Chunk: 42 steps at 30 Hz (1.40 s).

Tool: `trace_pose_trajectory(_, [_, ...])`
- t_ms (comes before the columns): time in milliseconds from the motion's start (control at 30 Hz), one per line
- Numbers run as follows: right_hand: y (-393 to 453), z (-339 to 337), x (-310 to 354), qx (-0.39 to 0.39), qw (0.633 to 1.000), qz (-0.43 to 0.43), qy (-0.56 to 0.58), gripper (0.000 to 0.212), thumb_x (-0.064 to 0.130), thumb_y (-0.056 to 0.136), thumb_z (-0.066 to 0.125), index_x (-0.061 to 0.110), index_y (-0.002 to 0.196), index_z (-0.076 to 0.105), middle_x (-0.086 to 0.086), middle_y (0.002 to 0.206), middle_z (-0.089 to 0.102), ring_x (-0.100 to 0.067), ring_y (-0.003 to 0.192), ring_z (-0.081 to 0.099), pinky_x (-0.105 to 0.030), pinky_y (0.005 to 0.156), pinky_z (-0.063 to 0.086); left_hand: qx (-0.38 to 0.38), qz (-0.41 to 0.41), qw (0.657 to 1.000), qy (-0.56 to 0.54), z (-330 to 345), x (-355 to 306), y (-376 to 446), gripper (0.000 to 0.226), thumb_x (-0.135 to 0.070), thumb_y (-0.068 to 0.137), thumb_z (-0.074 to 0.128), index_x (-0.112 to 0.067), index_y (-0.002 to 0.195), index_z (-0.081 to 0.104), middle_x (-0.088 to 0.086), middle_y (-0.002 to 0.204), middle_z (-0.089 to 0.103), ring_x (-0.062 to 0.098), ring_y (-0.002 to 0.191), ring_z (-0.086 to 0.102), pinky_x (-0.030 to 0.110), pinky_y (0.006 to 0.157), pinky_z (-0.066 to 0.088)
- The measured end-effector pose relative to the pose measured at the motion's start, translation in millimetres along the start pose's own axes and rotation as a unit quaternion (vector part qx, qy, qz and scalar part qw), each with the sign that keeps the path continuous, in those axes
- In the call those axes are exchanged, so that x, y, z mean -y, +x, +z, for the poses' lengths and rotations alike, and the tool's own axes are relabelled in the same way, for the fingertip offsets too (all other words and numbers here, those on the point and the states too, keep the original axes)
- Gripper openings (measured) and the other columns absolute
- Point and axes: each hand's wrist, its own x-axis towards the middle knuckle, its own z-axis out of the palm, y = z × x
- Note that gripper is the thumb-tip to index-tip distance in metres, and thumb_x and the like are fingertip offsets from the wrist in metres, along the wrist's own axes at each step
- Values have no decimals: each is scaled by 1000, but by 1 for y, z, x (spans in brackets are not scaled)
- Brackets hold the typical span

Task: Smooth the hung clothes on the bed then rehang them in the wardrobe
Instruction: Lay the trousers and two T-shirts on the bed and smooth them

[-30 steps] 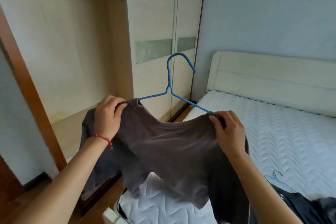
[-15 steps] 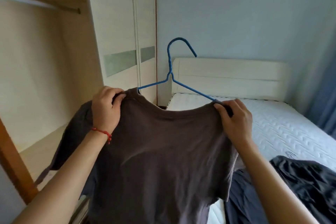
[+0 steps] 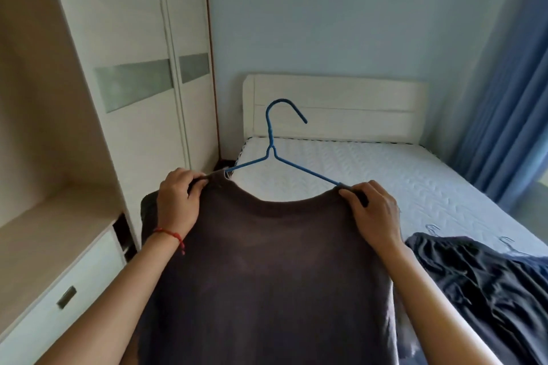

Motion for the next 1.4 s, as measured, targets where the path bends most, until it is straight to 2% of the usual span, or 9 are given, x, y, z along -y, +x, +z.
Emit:
trace_pose_trajectory(267, [71, 106, -113, 103, 990, 93, 21, 18, 31, 87, 59, 15, 86, 68, 2, 86, 61, -19, 85, 58, -29, 75, 40, 74, -47, 994, 64, 151, 52, 28, 7, 0, 79, 64, 2, 83, 69, 21, 82, 66, 38, 82, 60, 45, 77, 46])
trace_pose_trajectory(400, [95, 154, -150, 159, 981, 110, 13, 18, 31, 88, 58, 15, 88, 67, 7, 84, 54, -15, 82, 54, -25, 71, 34, 118, -63, 987, 86, 202, 86, 32, 6, 1, 78, 65, 1, 83, 69, 19, 81, 67, 36, 80, 62, 42, 75, 49])
trace_pose_trajectory(633, [103, 246, -205, 243, 962, 128, -13, 20, 29, 92, 53, 13, 97, 65, -1, 97, 59, -18, 89, 56, -27, 71, 35, 170, -95, 973, 127, 285, 155, 24, 7, 0, 75, 68, -1, 81, 71, 17, 81, 69, 35, 76, 64, 39, 71, 50])
trace_pose_trajectory(800, [104, 314, -246, 245, 956, 161, -34, 20, 30, 92, 51, 16, 100, 64, 1, 99, 57, -19, 92, 56, -31, 72, 41, 208, -125, 963, 120, 351, 219, 5, 9, -3, 77, 67, 1, 85, 70, 19, 84, 67, 37, 78, 63, 42, 71, 50])
trace_pose_trajectory(967, [118, 385, -286, 244, 956, 157, -52, 24, 29, 94, 49, 13, 105, 63, -4, 104, 58, -23, 96, 55, -28, 74, 36, 204, -161, 957, 128, 416, 269, -7, 14, -8, 82, 63, -1, 91, 70, 19, 93, 67, 37, 89, 61, 43, 79, 48])
trace_pose_trajectory(1067, [124, 427, -310, 229, 955, 157, -99, 28, 29, 95, 45, 13, 111, 62, -7, 110, 58, -26, 105, 52, -34, 91, 35, 223, -179, 949, 130, 455, 296, -8, 17, -11, 84, 61, -1, 95, 69, 20, 98, 66, 39, 93, 59, 44, 81, 46])
trace_pose_trajectory(1167, [114, 472, -336, 213, 948, 151, -184, 33, 28, 95, 43, 18, 123, 55, -7, 125, 52, -26, 123, 39, -34, 108, 17, 256, -149, 940, 168, 496, 322, -21, 25, -14, 83, 61, -2, 104, 65, 24, 107, 61, 43, 102, 53, 49, 87, 43])
trace_pose_trajectory(1267, [75, 503, -357, 249, 935, 170, -186, 39, 28, 91, 47, 17, 129, 49, -8, 131, 48, -27, 128, 35, -37, 112, 12, 325, -144, 914, 195, 520, 324, -63, 40, -19, 82, 63, -5, 118, 56, 23, 122, 55, 43, 115, 46, 50, 93, 38])
trace_pose_trajectory(1400, [-5, 498, -382, 274, 928, 188, -167, 40, 28, 83, 43, 11, 116, 59, -11, 120, 57, -33, 115, 48, -38, 107, 23, 391, -126, 900, 145, 516, 297, -170, 44, -37, 81, 47, -7, 108, 62, 21, 114, 62, 40, 104, 59, 49, 85, 50])
